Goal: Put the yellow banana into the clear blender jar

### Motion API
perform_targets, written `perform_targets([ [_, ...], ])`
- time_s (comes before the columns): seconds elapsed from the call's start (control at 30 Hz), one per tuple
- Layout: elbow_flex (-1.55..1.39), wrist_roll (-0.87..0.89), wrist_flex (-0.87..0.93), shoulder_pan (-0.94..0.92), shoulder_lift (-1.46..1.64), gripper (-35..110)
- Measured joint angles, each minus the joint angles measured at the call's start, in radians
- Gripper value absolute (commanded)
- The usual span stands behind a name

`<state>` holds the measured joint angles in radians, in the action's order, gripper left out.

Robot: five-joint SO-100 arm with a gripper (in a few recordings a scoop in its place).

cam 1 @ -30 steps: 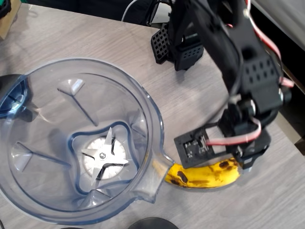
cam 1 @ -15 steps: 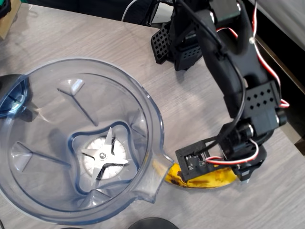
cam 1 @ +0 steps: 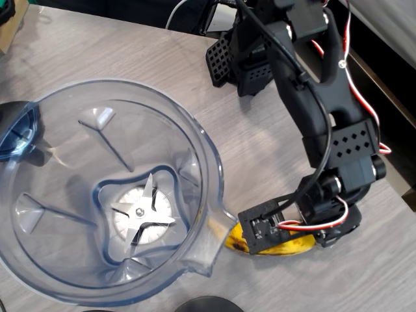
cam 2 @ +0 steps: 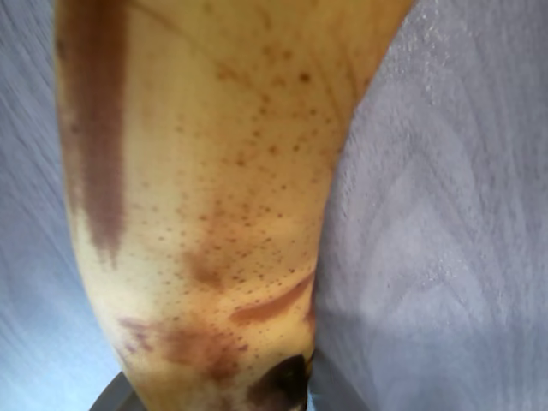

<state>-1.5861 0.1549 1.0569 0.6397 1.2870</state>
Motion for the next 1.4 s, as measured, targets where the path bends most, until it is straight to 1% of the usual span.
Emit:
perform_targets([
  [0.03, 0.002, 0.000, 0.000, 0.000, -0.003, 0],
  [0.47, 0.018, 0.000, 0.021, -0.006, -0.002, 0],
  [0.63, 0.017, 0.000, 0.094, -0.017, 0.052, 0],
  [0.8, 0.015, 0.003, 0.132, -0.021, 0.158, 0],
  [1.1, 0.014, 0.005, 0.144, 0.020, 0.476, 0],
  [1.4, 0.014, 0.035, 0.072, 0.101, 0.756, 0],
])
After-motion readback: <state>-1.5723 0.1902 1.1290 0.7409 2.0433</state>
